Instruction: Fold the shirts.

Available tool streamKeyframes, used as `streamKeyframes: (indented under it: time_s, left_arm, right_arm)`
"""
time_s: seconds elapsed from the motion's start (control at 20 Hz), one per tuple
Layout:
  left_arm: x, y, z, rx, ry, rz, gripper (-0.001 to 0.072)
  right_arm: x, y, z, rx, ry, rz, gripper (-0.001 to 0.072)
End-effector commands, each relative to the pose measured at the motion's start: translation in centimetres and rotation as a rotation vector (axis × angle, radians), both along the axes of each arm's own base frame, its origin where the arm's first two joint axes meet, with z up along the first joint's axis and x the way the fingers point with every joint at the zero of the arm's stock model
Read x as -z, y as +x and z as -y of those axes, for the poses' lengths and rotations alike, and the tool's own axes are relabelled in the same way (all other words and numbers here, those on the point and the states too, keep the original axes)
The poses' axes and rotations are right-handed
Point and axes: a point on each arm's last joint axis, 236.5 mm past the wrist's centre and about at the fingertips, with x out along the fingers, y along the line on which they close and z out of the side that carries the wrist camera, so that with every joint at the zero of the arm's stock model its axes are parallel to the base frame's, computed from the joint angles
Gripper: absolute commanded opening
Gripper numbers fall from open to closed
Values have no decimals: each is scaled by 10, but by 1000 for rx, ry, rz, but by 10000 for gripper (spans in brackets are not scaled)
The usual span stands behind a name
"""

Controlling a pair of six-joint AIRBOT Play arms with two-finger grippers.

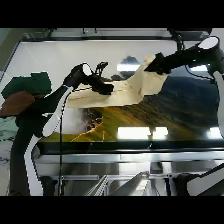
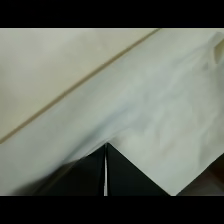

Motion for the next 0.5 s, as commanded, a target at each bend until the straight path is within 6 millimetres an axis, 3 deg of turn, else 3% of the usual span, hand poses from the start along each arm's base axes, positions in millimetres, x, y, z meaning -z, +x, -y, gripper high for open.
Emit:
streamKeyframes:
  time_s: [0.0, 0.1, 0.2, 0.3, 0.45]
  left_arm:
    - [-5, -7, 30, -19, -100, -35, 20]
    - [-38, -5, 31, 2, -164, -60, 19]
    - [-87, -11, 12, 53, -195, -80, 19]
    - [-143, -10, -30, 42, -206, -42, 18]
    - [-220, 1, -120, -117, -226, 81, 19]
  right_arm:
    - [-12, -14, -63, -50, 15, 12, 17]
    - [-17, -16, -95, -53, 29, 34, 17]
    - [-24, -19, -129, -58, 57, 68, 17]
    - [-37, -21, -166, -49, 123, 105, 17]
    - [-38, -17, -219, -7, 156, 187, 17]
